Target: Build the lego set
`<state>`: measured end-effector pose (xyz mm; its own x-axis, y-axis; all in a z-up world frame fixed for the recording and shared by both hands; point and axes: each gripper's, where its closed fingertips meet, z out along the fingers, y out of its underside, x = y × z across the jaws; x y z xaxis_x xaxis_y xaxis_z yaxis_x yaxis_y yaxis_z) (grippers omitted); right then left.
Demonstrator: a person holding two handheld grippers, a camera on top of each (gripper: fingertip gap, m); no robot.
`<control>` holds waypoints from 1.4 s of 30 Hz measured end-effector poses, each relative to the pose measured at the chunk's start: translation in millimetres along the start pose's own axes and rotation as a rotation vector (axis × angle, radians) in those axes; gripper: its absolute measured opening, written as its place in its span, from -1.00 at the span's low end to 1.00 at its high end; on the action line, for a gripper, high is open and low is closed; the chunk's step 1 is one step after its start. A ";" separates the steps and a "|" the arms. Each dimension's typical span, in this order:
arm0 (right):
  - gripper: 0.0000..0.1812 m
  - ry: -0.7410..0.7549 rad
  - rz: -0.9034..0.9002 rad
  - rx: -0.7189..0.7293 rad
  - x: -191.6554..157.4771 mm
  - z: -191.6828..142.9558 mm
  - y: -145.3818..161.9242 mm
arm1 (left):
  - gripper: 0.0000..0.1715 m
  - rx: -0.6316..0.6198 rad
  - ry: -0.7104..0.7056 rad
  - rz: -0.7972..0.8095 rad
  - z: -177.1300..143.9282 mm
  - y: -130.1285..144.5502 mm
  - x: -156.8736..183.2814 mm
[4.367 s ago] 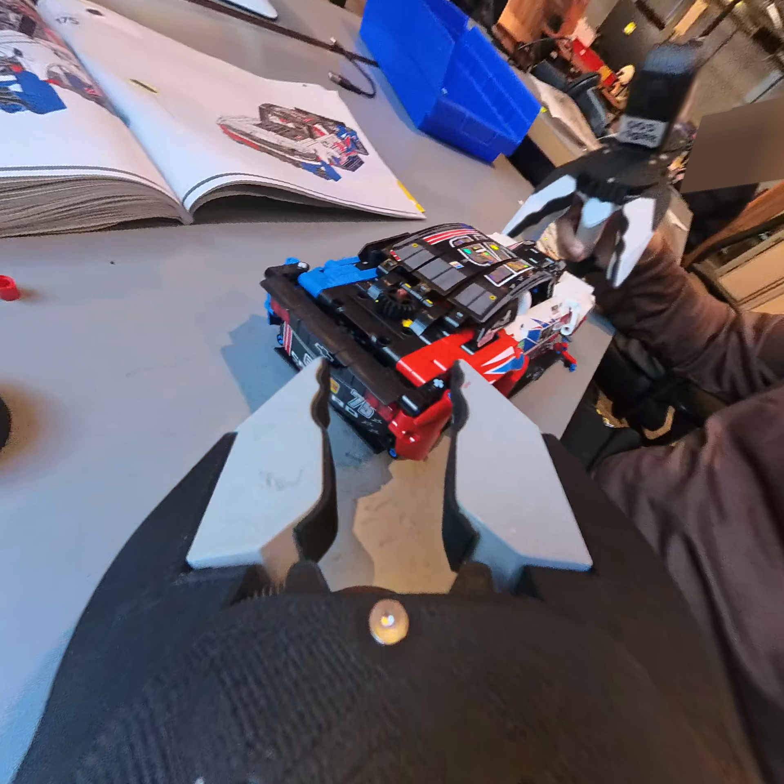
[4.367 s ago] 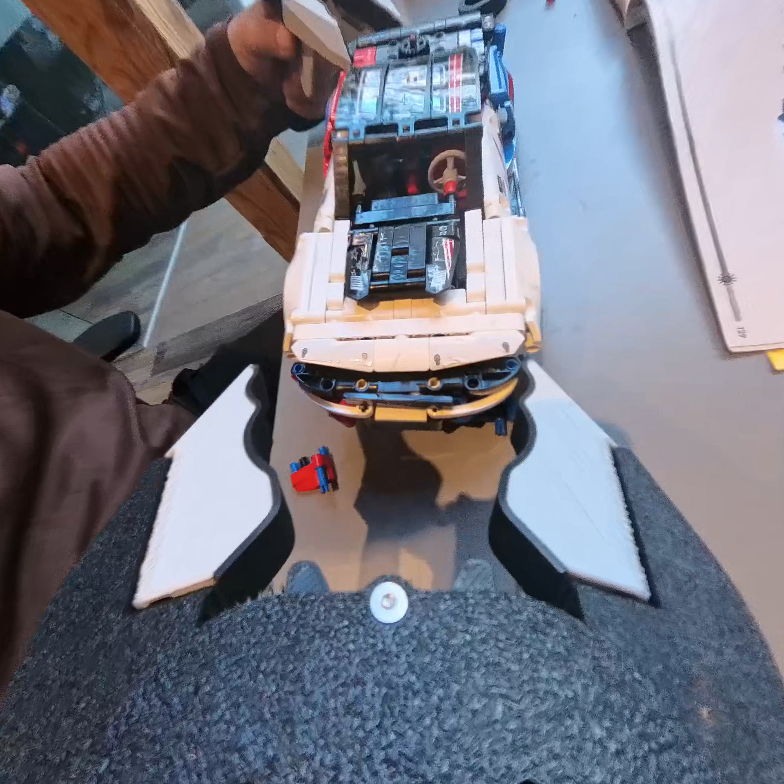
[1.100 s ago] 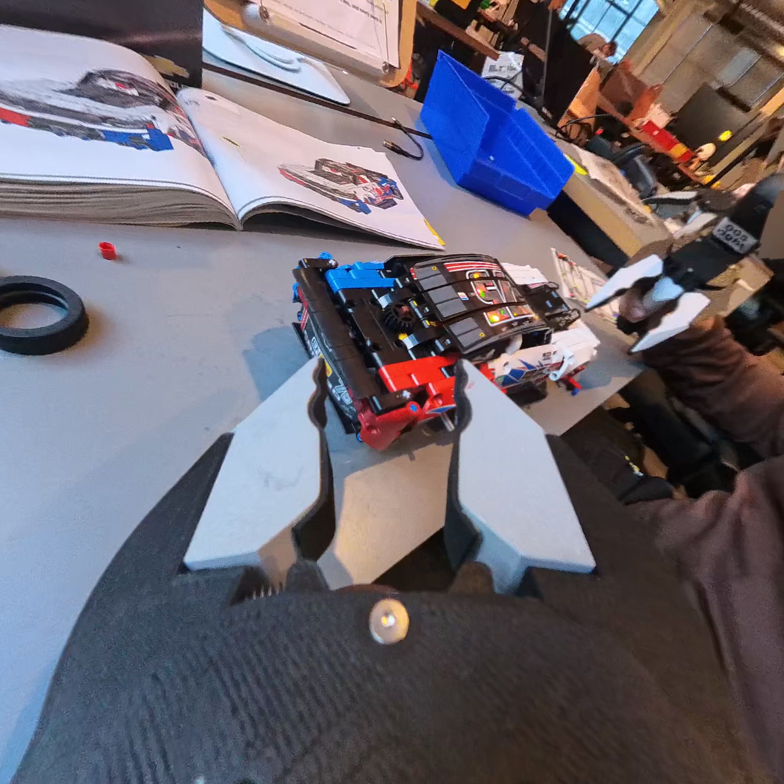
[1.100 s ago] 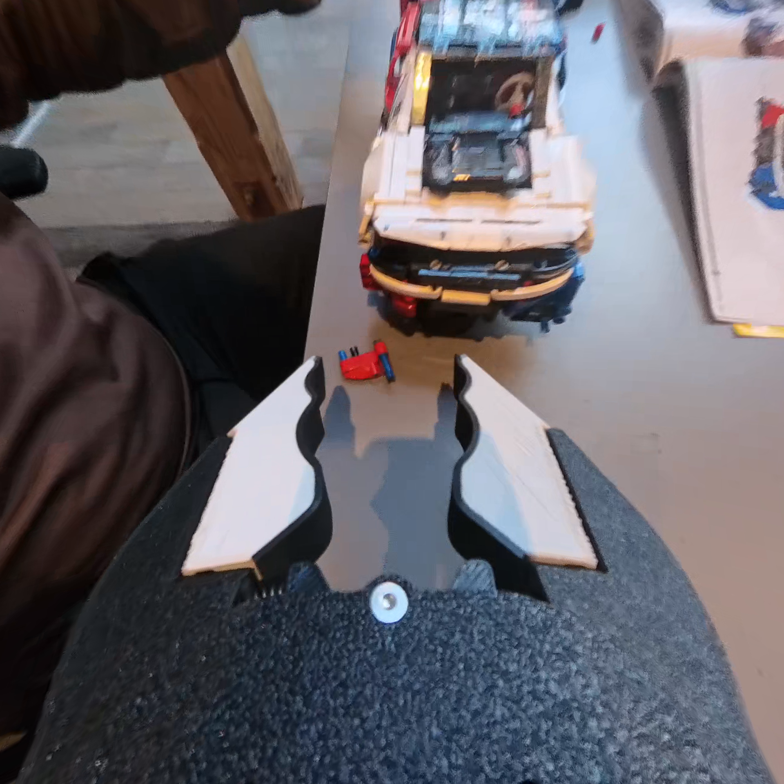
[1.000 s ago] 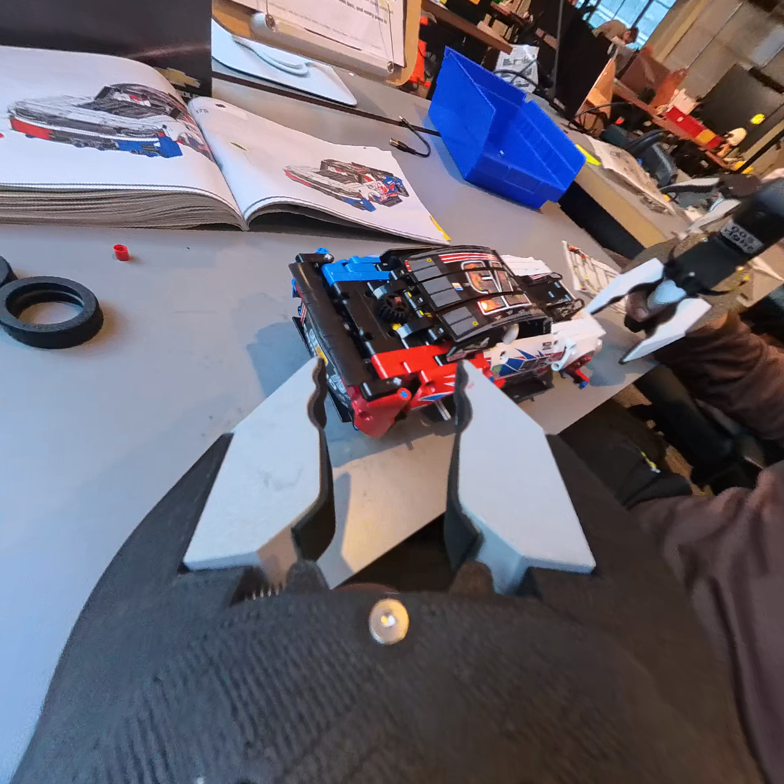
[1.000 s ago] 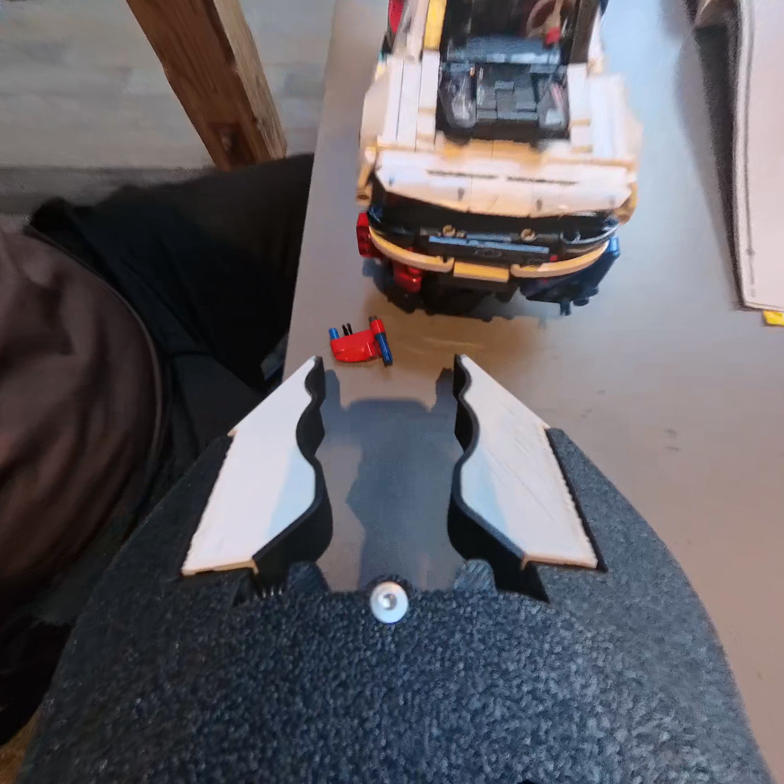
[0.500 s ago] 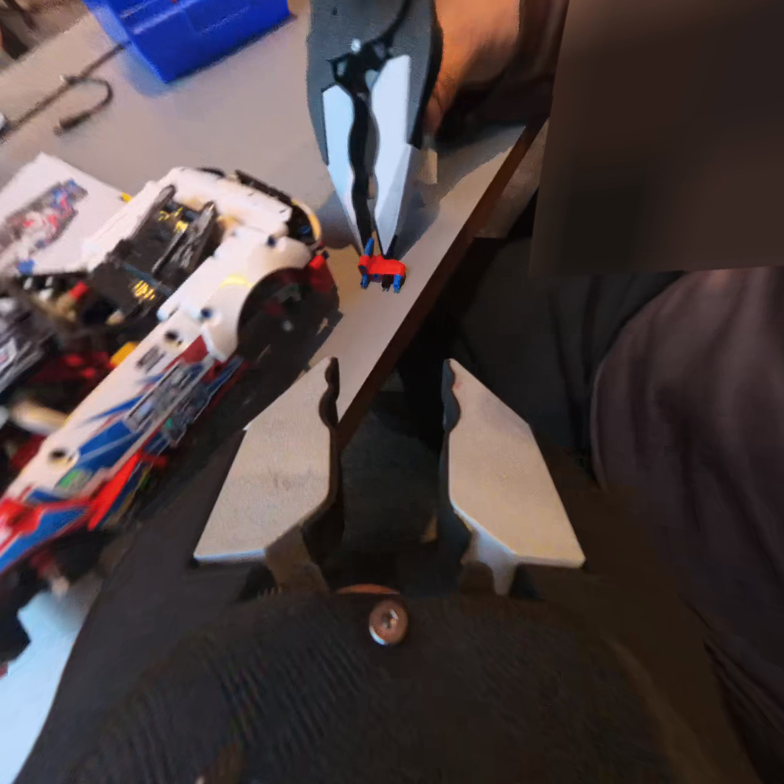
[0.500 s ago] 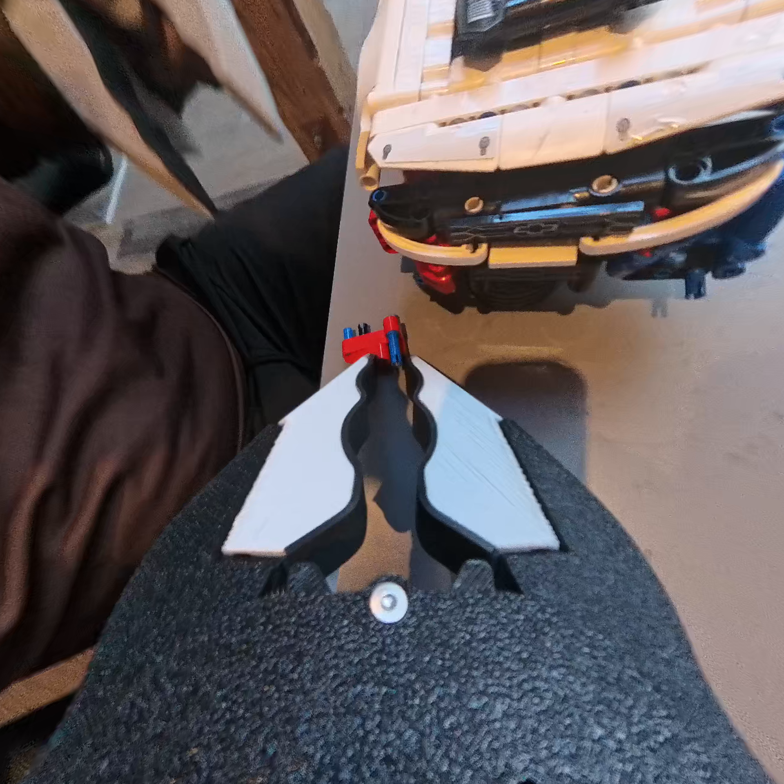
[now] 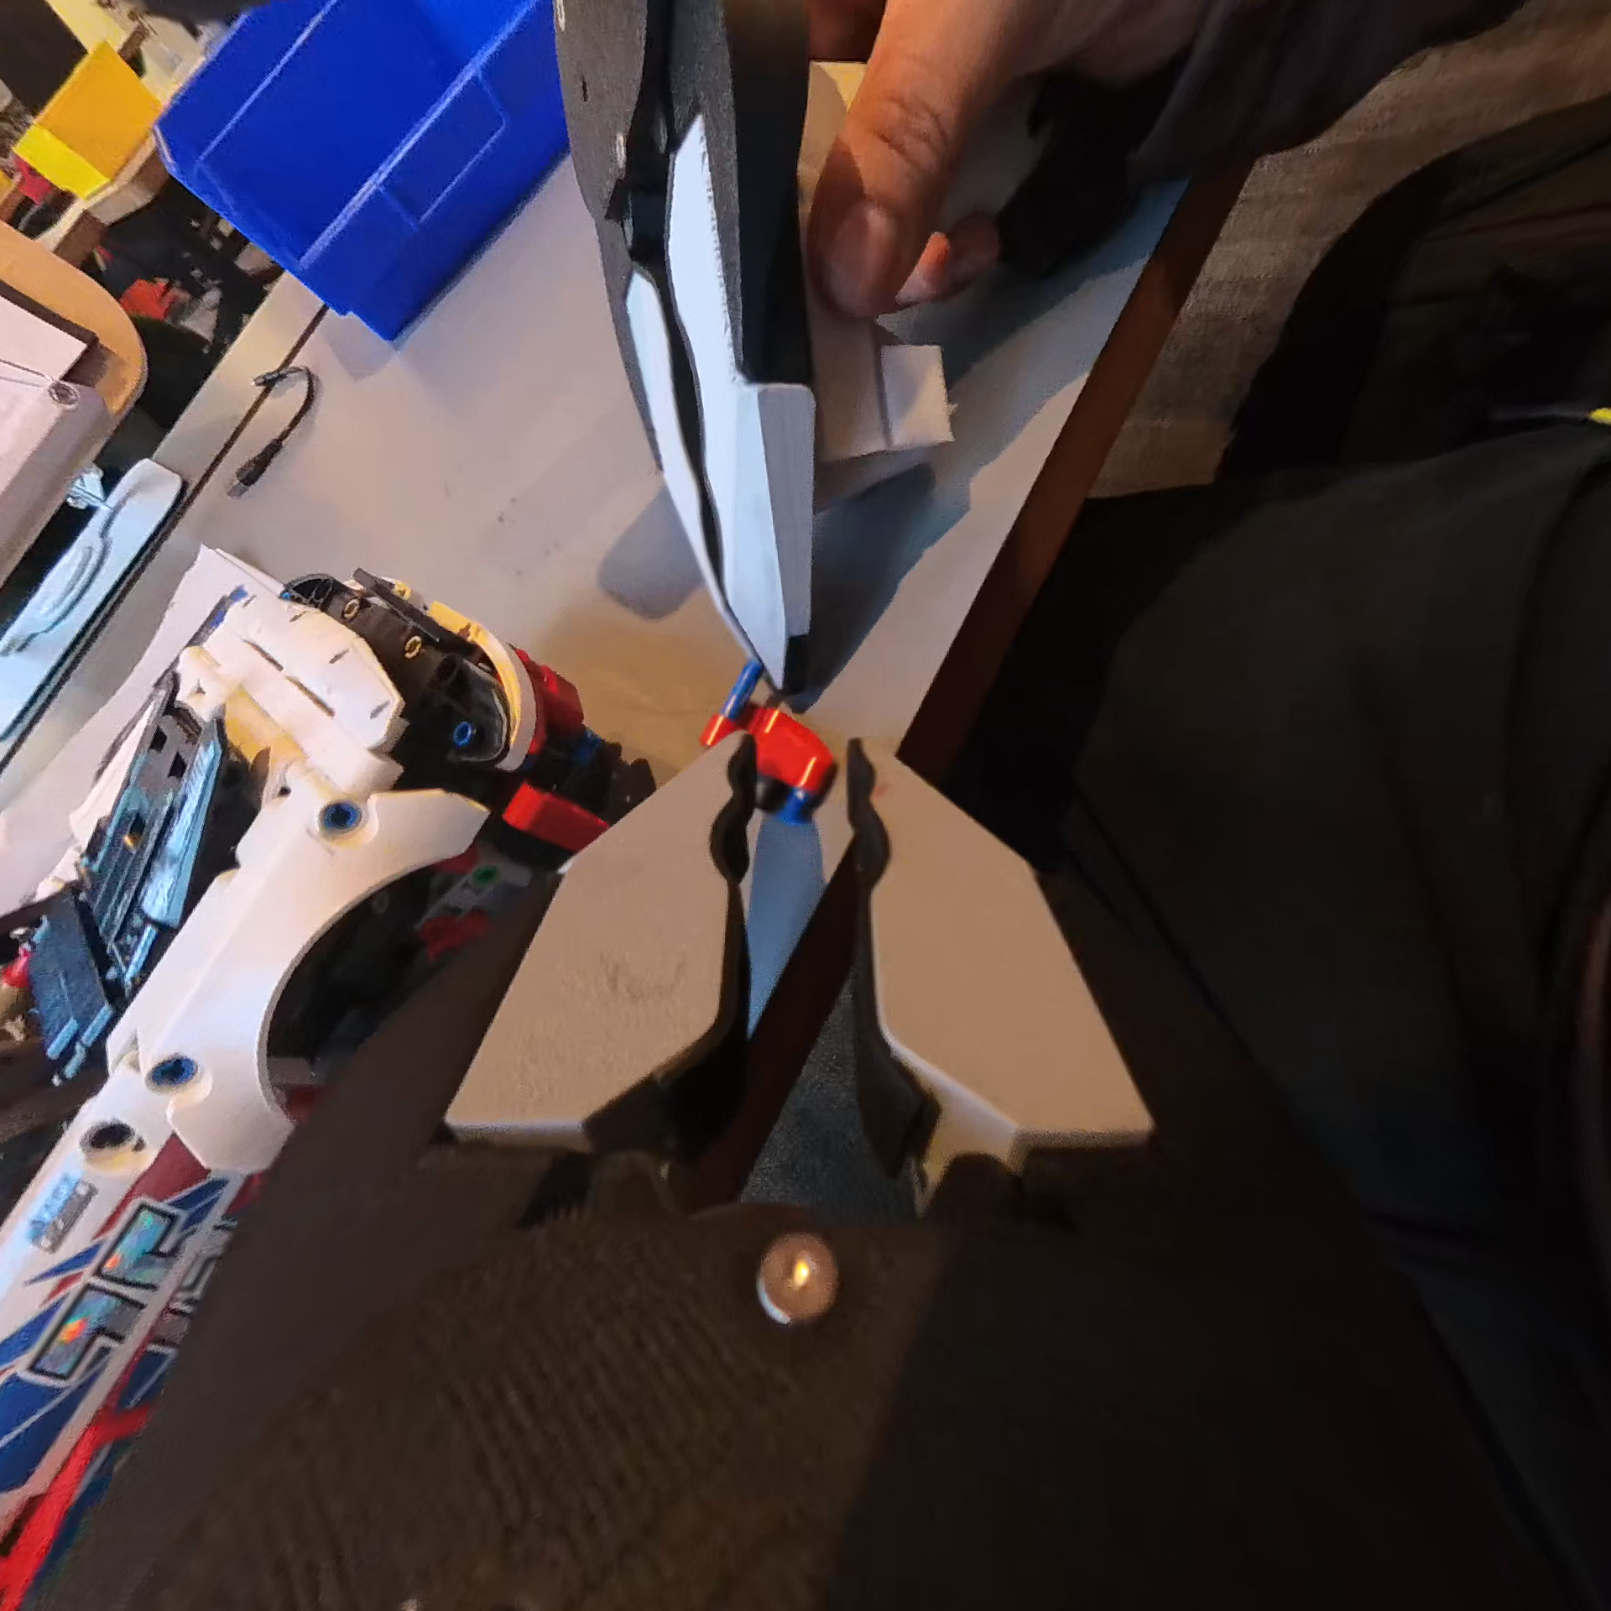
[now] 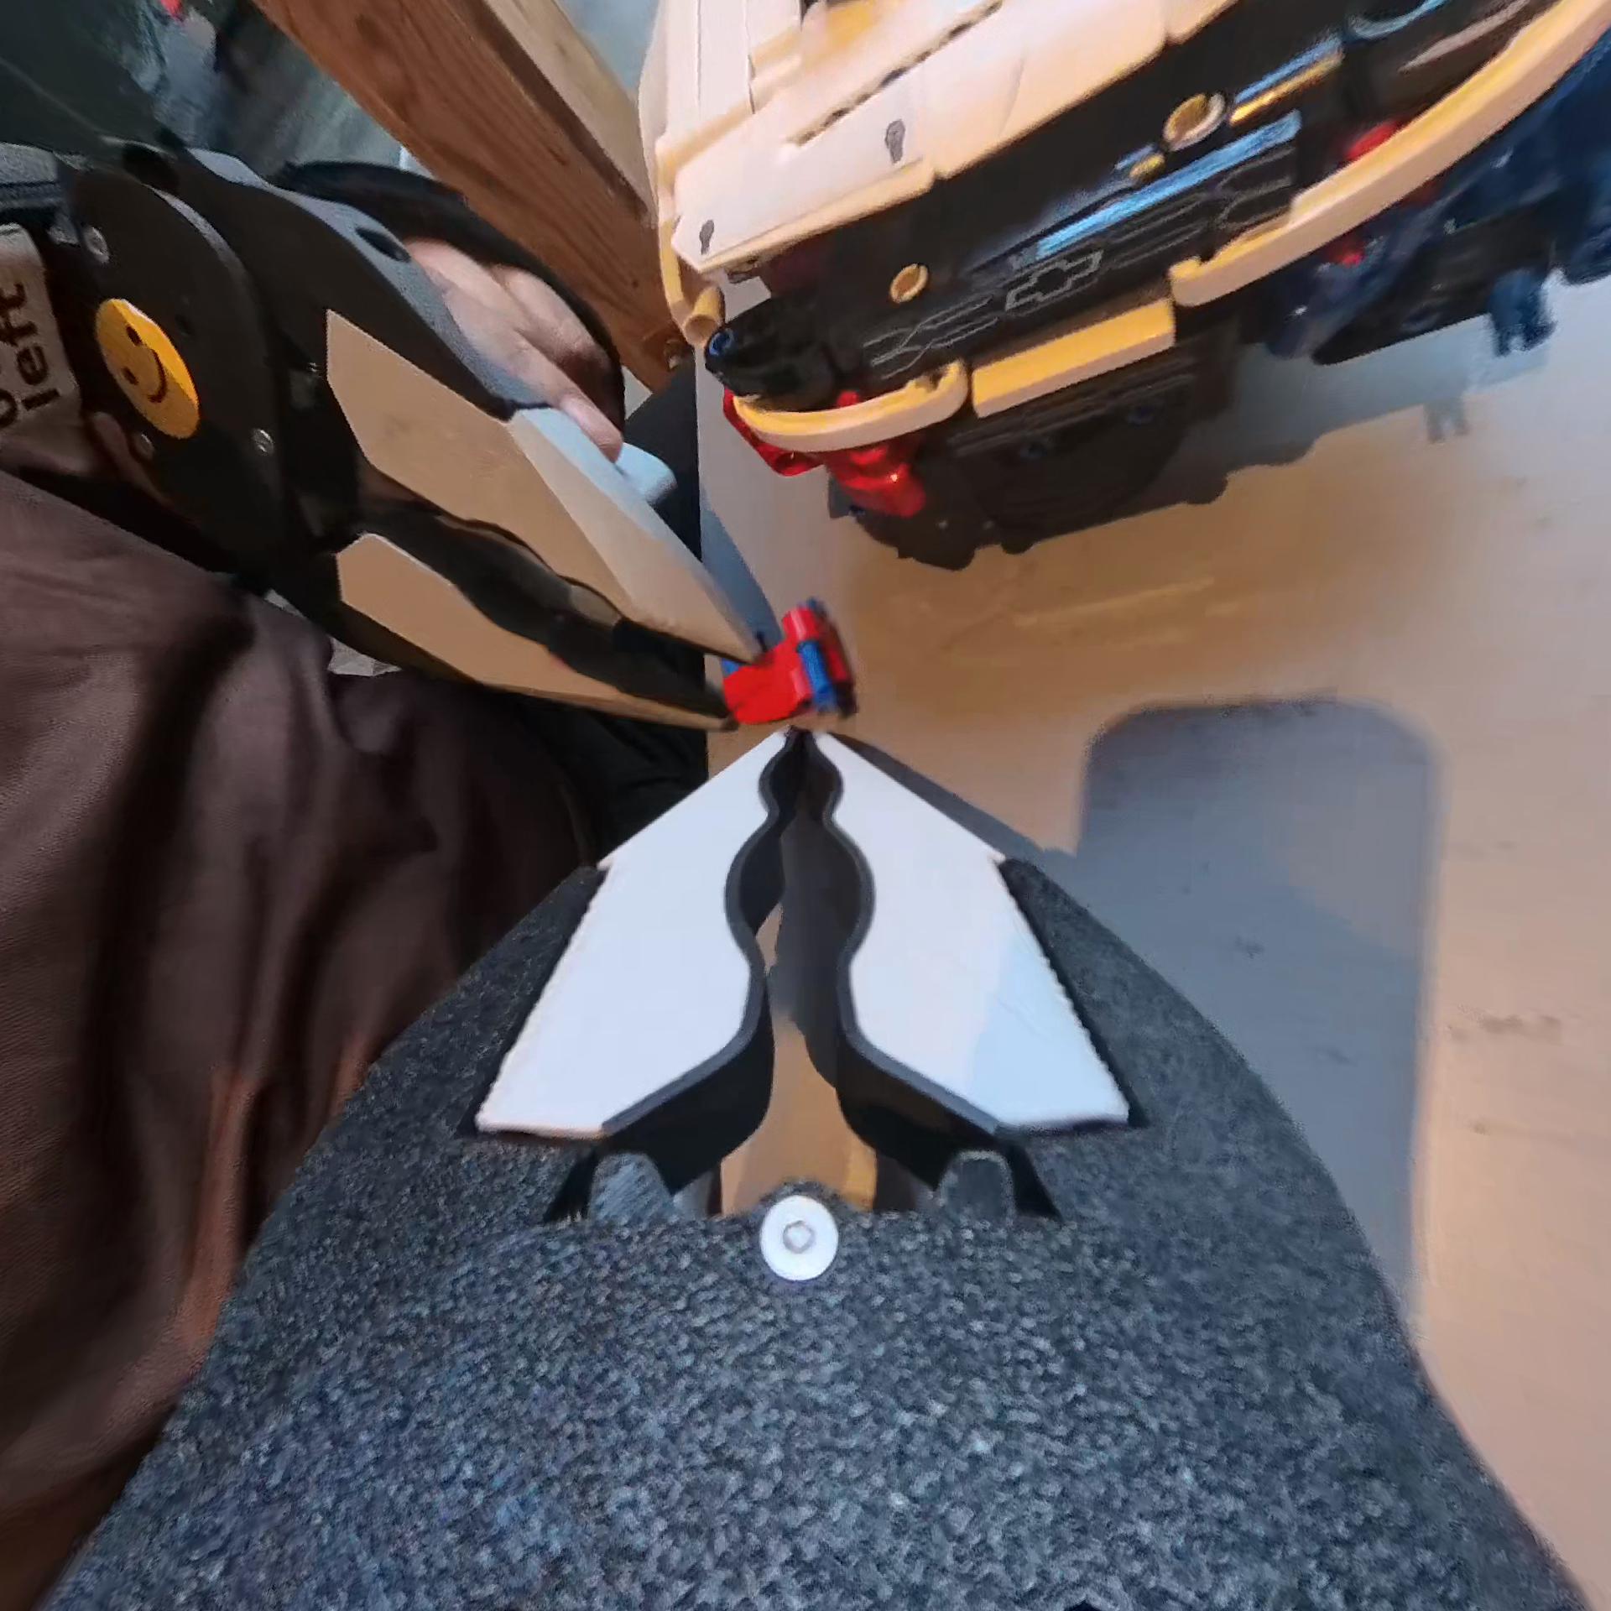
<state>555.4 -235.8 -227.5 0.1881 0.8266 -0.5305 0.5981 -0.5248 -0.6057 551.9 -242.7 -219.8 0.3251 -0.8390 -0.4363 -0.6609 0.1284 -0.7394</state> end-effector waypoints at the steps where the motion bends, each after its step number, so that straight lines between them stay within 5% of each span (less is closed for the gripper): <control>1: -1.00 -0.009 0.002 -0.001 -1.6 0.8 0.1 | -0.87 -0.020 -0.008 0.011 2.1 2.0 -1.6; 4: -1.00 0.054 -0.061 -0.004 3.4 -3.0 0.4 | -0.91 -0.056 -0.013 0.020 4.8 6.7 -5.2; 10: -0.67 0.173 -0.199 0.063 10.0 -19.3 -20.5 | -0.80 -0.006 0.055 -0.155 -13.6 2.9 -2.0; 18: -0.96 0.119 -0.165 0.004 10.7 5.6 -21.0 | -0.68 -0.033 0.032 -0.194 -8.6 16.0 -0.9; 23: -0.97 0.071 -0.044 0.047 7.1 1.8 -20.8 | -0.63 -0.036 -0.001 -0.127 -8.0 14.3 -2.1; 28: -0.97 -0.029 0.071 0.128 -6.9 -3.9 -20.7 | -0.68 -0.005 -0.044 -0.235 -14.6 6.3 -14.3; 36: -0.97 -0.226 0.258 0.169 -20.9 -6.2 -19.8 | -0.76 0.041 -0.078 0.191 -22.6 -14.5 -2.6; 42: -0.92 -0.136 0.082 0.214 -21.7 -8.1 -26.8 | -0.92 0.008 0.001 0.255 -24.5 -10.4 -4.8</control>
<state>541.6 -238.0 -195.0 0.1145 0.7521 -0.6491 0.4037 -0.6322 -0.6613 540.6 -253.0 -197.5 0.1482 -0.7793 -0.6088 -0.7162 0.3400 -0.6095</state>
